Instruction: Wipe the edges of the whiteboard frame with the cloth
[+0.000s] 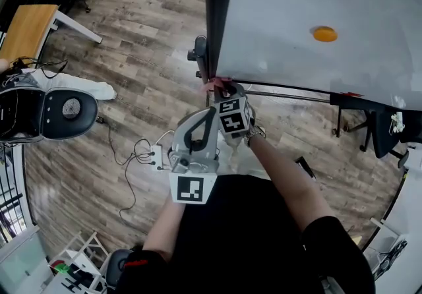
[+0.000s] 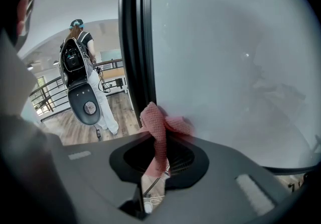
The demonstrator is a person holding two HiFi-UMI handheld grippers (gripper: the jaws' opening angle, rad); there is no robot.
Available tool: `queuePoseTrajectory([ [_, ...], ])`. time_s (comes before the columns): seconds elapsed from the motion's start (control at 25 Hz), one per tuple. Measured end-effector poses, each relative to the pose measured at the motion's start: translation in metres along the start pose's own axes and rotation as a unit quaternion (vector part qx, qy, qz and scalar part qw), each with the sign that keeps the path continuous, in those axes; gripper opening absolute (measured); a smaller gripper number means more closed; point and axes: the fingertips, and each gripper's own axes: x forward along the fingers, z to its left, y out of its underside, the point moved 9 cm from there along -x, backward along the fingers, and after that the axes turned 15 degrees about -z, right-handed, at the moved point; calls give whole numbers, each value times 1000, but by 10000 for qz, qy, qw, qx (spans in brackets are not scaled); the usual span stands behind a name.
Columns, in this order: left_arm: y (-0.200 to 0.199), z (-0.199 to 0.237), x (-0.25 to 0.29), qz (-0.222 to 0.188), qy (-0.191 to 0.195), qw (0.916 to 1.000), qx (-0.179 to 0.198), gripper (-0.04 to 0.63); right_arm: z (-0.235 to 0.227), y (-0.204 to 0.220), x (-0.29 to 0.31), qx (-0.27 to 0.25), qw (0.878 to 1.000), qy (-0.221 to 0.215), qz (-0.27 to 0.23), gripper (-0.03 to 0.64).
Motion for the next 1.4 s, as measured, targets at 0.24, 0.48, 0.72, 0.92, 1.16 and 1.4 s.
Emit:
queuePoseTrajectory([
  [0.24, -1, -3, 0, 12, 44, 10000, -16, 0, -5, 0, -4, 26, 10000, 55, 5, 52],
  [0.48, 0, -6, 1, -6, 75, 10000, -31, 2, -11, 3, -9, 49, 9999, 110, 20, 53],
  [0.72, 3, -9, 0, 48, 103, 9999, -22, 1, -15, 5, -10, 81, 9999, 137, 4, 54],
  [0.92, 5, -12, 1, 40, 117, 9999, -35, 1, -19, 7, -11, 109, 9998, 155, 8, 54],
  [1.16, 5, -12, 4, 24, 87, 10000, -39, 0, -23, 8, -15, 131, 9998, 173, 21, 54],
  [1.4, 5, -19, 9, 30, 189, 9998, -41, 1, -32, 9, -20, 145, 9997, 197, 49, 54],
])
